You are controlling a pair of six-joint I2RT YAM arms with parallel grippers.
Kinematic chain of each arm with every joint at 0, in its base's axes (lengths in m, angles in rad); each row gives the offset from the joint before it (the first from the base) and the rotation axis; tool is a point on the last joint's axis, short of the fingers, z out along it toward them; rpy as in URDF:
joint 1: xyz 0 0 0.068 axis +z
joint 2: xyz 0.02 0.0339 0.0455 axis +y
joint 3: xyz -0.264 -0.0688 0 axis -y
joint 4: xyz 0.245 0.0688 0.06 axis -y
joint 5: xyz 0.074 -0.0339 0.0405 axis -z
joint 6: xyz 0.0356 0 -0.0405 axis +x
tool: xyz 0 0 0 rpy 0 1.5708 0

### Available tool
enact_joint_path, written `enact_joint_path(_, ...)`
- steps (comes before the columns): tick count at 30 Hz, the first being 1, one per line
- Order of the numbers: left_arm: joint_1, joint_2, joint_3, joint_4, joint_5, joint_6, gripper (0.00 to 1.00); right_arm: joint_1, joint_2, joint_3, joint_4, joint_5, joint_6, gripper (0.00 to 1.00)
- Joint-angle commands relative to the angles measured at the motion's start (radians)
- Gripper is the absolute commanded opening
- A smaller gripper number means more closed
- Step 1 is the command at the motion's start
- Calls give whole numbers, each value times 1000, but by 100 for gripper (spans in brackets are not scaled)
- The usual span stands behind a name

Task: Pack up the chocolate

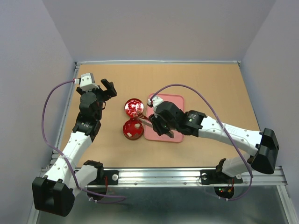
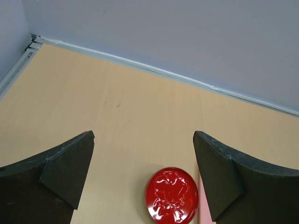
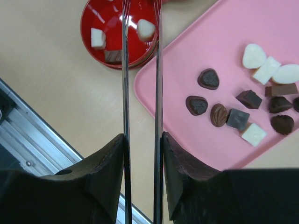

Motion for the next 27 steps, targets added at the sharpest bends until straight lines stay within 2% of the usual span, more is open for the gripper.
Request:
enact_joint_path(1, -5, -9, 48, 28, -5, 2, 99, 10, -78, -6, 41, 109, 46, 41)
enact_joint_path(9, -6, -16, 48, 25, -3, -1, 99, 5, -84, -56, -96, 272, 143, 42)
enact_joint_path(18, -11, -23, 46, 23, -8, -1, 99, 5, -123, -121, -174, 276, 212, 44)
enact_joint_path(27, -15, -30, 49, 16, -13, 1, 99, 5, -86, -124, -197, 263, 210, 45)
